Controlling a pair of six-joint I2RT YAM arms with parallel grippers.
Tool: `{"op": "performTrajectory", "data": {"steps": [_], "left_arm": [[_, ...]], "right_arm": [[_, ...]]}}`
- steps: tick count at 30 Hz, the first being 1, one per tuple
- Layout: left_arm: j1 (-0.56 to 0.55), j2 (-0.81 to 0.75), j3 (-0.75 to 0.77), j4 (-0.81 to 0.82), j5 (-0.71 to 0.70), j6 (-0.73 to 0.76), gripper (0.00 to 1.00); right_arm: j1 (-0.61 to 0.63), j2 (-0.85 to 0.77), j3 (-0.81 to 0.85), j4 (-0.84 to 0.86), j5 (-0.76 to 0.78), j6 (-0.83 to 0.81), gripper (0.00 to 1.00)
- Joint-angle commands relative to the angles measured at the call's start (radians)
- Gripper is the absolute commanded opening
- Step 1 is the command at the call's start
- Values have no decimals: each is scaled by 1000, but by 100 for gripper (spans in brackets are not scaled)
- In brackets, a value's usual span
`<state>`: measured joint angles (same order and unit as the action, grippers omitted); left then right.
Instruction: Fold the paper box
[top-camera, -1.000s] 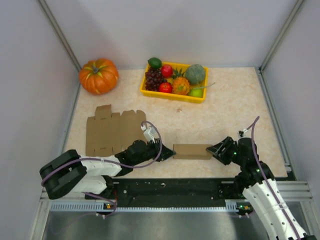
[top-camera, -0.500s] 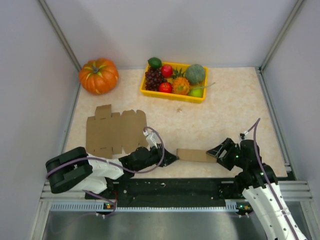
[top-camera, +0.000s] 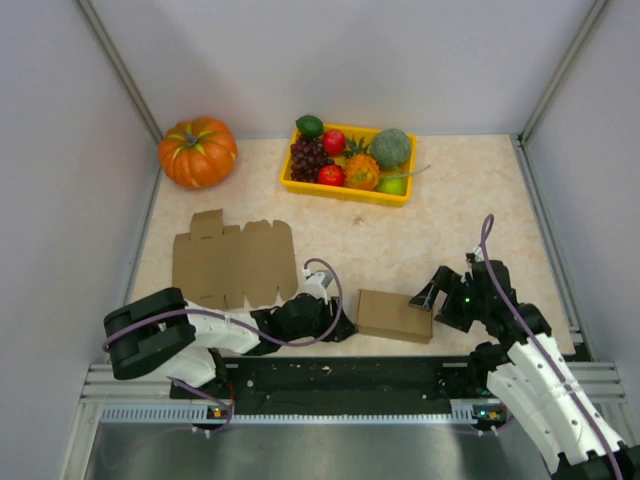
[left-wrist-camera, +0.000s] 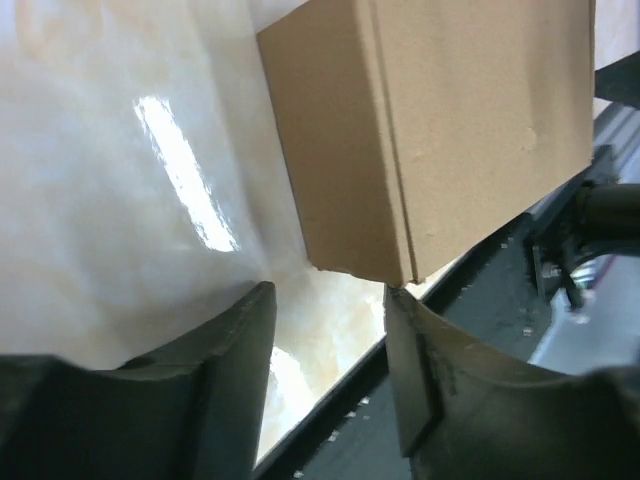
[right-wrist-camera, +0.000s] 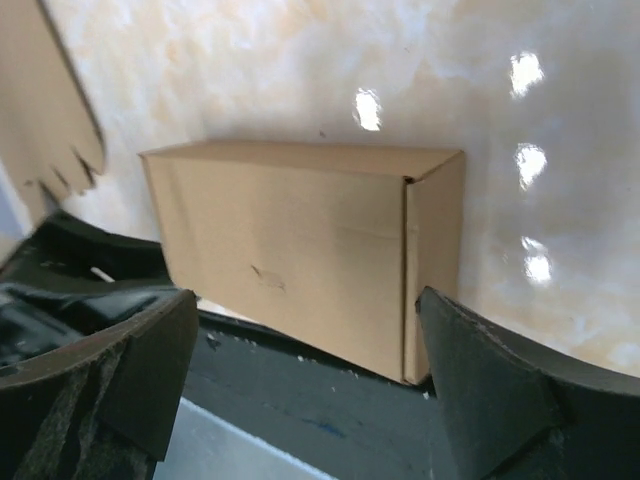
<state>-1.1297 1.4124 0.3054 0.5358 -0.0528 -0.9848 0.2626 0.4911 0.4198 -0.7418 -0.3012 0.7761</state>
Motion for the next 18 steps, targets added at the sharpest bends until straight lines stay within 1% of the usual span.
{"op": "performTrajectory", "data": {"steps": [1, 3, 4, 5, 6, 7, 8, 9, 10, 11, 12, 13, 14, 15, 16, 17, 18], "left_arm": [[16, -41, 34, -153, -44, 113, 59], [37, -12, 60, -81, -1, 127, 63], [56, 22, 87, -27, 37, 123, 62], [88, 116, 156, 18, 92, 124, 62], [100, 172, 202, 50, 188, 121, 63], [113, 230, 254, 73, 233, 121, 63], [146, 346, 374, 79, 292, 130, 62], [162, 400, 426, 91, 383, 112, 61], [175, 451, 466, 131, 410, 107, 61], [198, 539, 554, 179, 436, 103, 61], [211, 581, 617, 156, 461, 103, 61], [222, 618, 685, 124, 505, 110, 61], [237, 675, 813, 83, 514, 124, 63], [243, 704, 881, 6, 521, 136, 64], [251, 738, 947, -6, 591, 120, 64], [255, 805, 1068, -7, 623, 100, 63], [255, 824, 1107, -35, 640, 84, 61]], "right_arm": [[58, 177, 123, -7, 22, -73, 91], [151, 243, 219, -62, 144, -100, 94], [155, 253, 241, -70, 175, -112, 94], [155, 260, 255, -55, 218, -106, 95], [156, 283, 293, -41, 227, -110, 95], [155, 305, 322, -34, 232, -121, 95], [155, 325, 355, -36, 252, -150, 96], [155, 363, 423, -42, 258, -178, 96], [152, 377, 453, -48, 270, -208, 96], [148, 389, 477, -51, 298, -292, 99], [142, 405, 523, -85, 333, -325, 99], [88, 426, 542, -102, 358, -359, 99], [52, 435, 557, -106, 334, -421, 99], [6, 443, 582, -108, 320, -443, 99], [-29, 463, 591, -116, 312, -460, 99], [-90, 478, 602, -128, 282, -504, 99], [-109, 503, 637, -152, 280, -529, 99]]}}
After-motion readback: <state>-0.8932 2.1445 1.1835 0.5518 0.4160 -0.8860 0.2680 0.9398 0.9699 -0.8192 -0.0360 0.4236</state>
